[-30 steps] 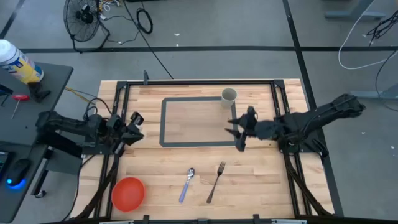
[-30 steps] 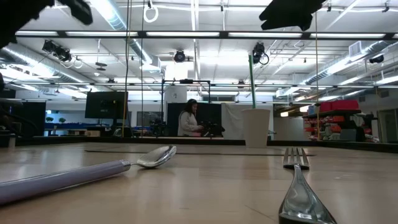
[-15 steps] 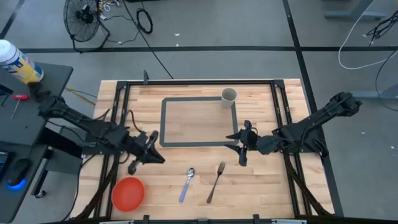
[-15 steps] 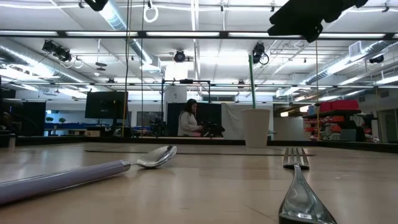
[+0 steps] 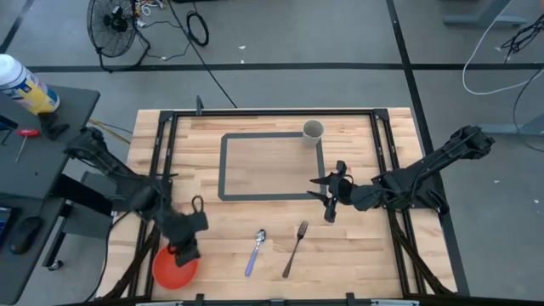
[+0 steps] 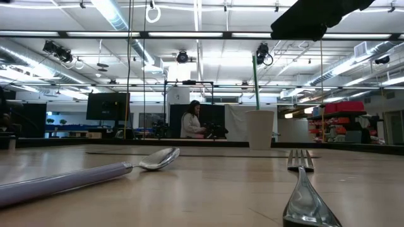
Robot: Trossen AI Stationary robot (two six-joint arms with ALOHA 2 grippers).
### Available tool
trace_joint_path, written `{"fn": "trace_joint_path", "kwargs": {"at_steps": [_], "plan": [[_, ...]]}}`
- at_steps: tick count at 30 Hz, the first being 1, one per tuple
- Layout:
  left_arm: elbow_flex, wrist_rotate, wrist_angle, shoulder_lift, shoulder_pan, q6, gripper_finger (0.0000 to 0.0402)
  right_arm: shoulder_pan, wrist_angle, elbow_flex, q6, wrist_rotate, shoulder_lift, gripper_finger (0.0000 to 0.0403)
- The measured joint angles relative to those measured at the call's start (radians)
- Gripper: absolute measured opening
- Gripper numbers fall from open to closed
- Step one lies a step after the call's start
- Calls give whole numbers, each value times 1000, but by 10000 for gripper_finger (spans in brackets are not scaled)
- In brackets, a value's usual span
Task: Pick & Place Utensil
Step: Put the orange bowl on the bottom left of the white cup
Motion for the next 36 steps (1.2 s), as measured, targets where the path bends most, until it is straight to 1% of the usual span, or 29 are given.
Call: {"fn": "trace_joint_path", "kwargs": {"at_steps": [2,5,7,10,14,18,21,26,31,36], "plan": [[0,8,-103,18,-21,-89,32,0,10,0,-19,12,0,169],[0,28,-279,30,-42,-182,32,-2,19,0,-37,12,0,169],[0,30,-395,32,-57,-227,33,-2,20,0,-36,12,0,169],[0,31,-492,32,-79,-265,42,-2,15,0,-26,-1,0,169],[0,30,-505,36,-105,-303,79,-2,15,0,-23,-25,0,169],[0,25,-518,71,-136,-332,128,-2,16,0,-25,-25,0,169],[-1,26,-516,113,-162,-336,153,-2,16,0,-26,-26,0,169],[-2,1,-509,184,-184,-282,162,-2,12,0,-27,-26,0,169],[-2,36,-504,249,-180,-235,164,-2,12,0,-26,-34,0,169],[-6,44,-497,287,-156,-188,182,-2,29,0,-26,-34,0,169]]}}
